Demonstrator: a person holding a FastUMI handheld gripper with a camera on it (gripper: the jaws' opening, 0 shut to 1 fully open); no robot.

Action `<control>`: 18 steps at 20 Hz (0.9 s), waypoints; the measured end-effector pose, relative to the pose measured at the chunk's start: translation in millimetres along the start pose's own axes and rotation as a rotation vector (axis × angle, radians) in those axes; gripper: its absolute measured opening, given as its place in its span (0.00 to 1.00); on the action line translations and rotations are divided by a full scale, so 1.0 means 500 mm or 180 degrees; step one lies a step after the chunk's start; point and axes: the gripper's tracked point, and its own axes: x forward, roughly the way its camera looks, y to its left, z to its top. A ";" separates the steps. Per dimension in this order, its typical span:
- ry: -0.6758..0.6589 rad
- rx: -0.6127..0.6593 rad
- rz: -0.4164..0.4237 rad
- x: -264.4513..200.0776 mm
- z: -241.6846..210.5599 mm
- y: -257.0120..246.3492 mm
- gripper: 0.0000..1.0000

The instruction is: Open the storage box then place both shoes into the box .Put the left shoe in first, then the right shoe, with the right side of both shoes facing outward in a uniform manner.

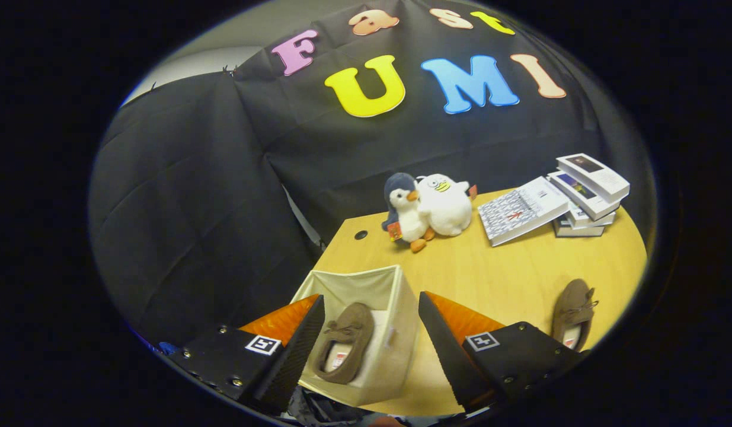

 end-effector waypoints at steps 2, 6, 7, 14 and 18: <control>-0.0031 -0.0002 -0.0155 -0.023 0.000 -0.073 0.98; 0.0006 0.0120 -0.0505 -0.071 -0.018 -0.231 0.98; 0.0027 0.0180 -0.0548 -0.082 -0.024 -0.261 0.98; 0.0116 0.0170 -0.0919 -0.128 -0.070 -0.454 0.97; 0.0315 0.0176 -0.1014 -0.135 -0.131 -0.525 0.98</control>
